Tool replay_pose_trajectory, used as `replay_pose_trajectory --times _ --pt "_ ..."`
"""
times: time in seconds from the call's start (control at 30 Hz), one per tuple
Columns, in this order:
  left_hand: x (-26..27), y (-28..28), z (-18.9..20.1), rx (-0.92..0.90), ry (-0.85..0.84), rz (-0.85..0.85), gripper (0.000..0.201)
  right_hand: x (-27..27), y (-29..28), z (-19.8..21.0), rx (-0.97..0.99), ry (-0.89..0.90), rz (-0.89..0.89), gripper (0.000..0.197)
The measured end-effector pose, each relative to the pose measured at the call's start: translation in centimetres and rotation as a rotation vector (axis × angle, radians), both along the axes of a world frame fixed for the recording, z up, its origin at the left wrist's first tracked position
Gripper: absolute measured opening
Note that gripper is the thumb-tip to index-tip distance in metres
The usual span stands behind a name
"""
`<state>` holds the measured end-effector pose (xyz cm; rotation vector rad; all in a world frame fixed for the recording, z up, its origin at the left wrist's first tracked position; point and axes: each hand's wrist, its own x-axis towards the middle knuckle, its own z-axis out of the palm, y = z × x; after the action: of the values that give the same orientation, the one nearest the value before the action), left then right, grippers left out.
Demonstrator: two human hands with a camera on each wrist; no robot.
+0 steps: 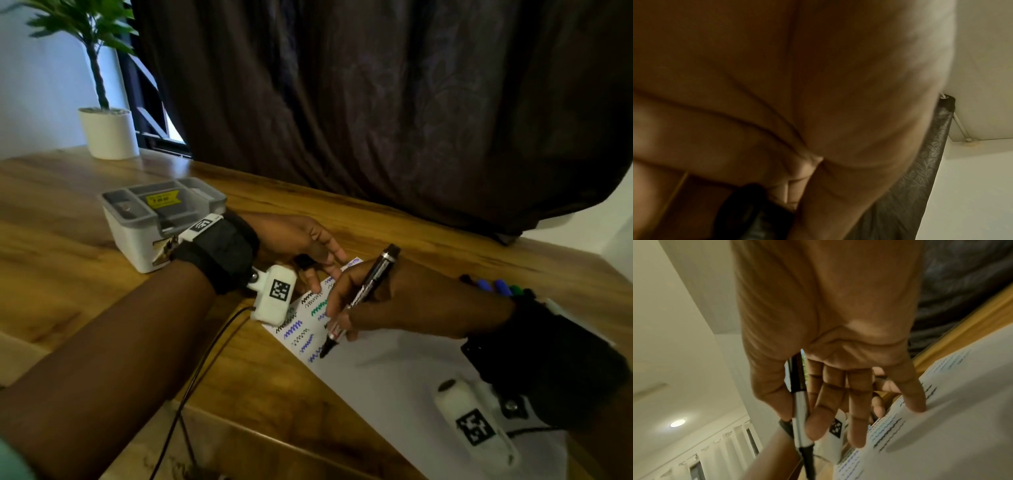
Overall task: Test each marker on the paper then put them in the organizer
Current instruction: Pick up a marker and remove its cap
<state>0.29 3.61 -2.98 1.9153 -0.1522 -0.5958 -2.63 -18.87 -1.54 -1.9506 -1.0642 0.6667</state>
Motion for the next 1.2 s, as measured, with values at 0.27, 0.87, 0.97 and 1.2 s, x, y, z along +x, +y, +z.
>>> replay_pose_trajectory --times 0.27,0.87,0.97,1.2 --pt "0.11 0.12 -0.10 0.002 0.015 0.011 0.035 -0.04 -0.38 -0.18 -0.050 -0.113 0.019 0.015" --pt "0.16 0.21 -0.15 0.010 0.006 0.023 0.035 -0.11 -0.56 -0.54 -0.097 -0.099 0.045 0.014" --pt "0.30 0.28 -0.20 0.008 0.014 0.013 0.034 -0.17 -0.56 -0.51 -0.106 -0.102 0.057 0.014" --pt "0.40 0.30 -0.25 0.022 0.013 0.011 0.034 -0.13 -0.52 -0.66 -0.069 -0.054 0.014 0.013"
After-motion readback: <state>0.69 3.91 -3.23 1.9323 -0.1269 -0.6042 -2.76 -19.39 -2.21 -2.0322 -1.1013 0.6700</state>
